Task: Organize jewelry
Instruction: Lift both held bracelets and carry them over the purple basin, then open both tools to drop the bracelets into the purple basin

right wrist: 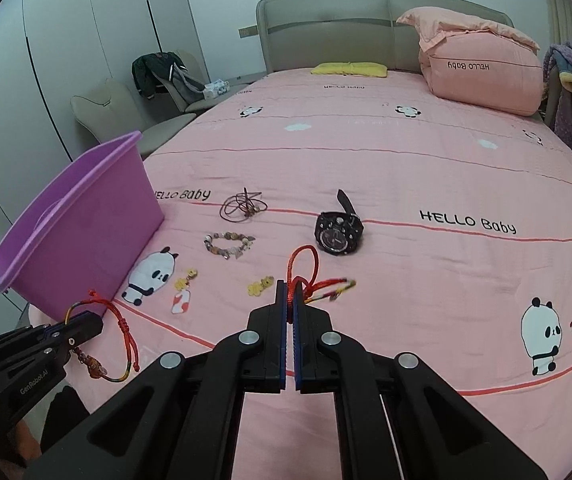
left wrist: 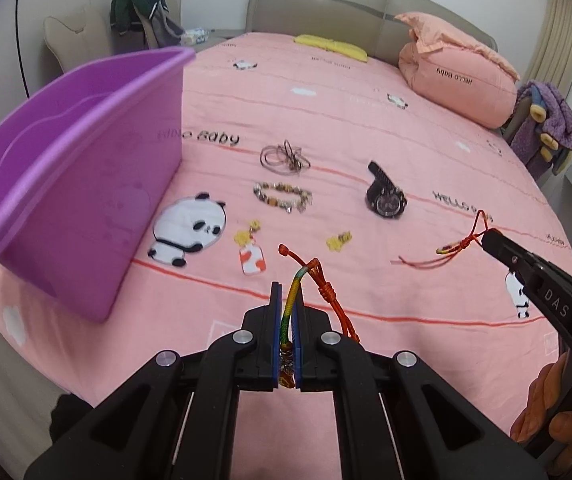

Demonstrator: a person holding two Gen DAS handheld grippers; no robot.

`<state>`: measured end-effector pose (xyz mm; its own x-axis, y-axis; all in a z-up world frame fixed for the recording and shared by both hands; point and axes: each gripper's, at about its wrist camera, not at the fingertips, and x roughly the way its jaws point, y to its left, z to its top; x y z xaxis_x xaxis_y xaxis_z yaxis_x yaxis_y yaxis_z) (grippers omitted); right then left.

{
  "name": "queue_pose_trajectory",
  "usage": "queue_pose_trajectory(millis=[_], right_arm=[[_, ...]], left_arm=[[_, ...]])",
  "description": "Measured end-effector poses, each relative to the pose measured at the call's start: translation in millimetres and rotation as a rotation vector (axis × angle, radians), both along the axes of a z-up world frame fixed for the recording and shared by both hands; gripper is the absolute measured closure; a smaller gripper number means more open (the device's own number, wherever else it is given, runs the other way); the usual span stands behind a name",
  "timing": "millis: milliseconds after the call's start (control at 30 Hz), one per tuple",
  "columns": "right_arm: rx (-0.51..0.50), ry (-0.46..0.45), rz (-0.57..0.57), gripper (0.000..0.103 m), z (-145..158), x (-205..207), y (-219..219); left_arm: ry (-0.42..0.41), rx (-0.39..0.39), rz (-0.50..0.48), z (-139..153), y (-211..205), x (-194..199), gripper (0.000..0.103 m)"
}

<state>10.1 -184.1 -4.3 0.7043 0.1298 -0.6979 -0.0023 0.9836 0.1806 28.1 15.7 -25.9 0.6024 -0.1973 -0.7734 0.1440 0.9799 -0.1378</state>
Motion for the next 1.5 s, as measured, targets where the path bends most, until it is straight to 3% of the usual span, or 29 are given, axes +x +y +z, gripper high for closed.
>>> queue_pose_trajectory(millis=[400,633,800,1000,1167,1500], right_arm=[[0.039,-0.144,0.109,0.100,81.4,27.9,59.3],[0.055,-0.217,0.239,0.100,130.7,55.5,128.4],[0.080,-0.234,0.340,0.100,149.4,76.2,185.4],[0.081,-0.209,0.437,0.100,146.3,96.5,248.9],[0.055,-0.135,0.494,0.100,127.1,116.2,286.2],[0.052,0.121,0.542,0.100,81.4,153.4,328.5]], left_arm=[[-0.166,-0.030,-0.006,90.2,54.1,32.1,0.098],[-0.215,0.005,0.043,120.8,113.6,54.9,0.098],[-0.214,0.012,0.107,129.1,163.3,71.3,0.098],[-0.159,0.016,0.193,118.8,218.0,90.3,0.098],[-0.072,0.012,0.253,93.4,255.4,103.5,0.098],[0.124,-0.003,0.265,55.3,284.3,126.4,0.098]])
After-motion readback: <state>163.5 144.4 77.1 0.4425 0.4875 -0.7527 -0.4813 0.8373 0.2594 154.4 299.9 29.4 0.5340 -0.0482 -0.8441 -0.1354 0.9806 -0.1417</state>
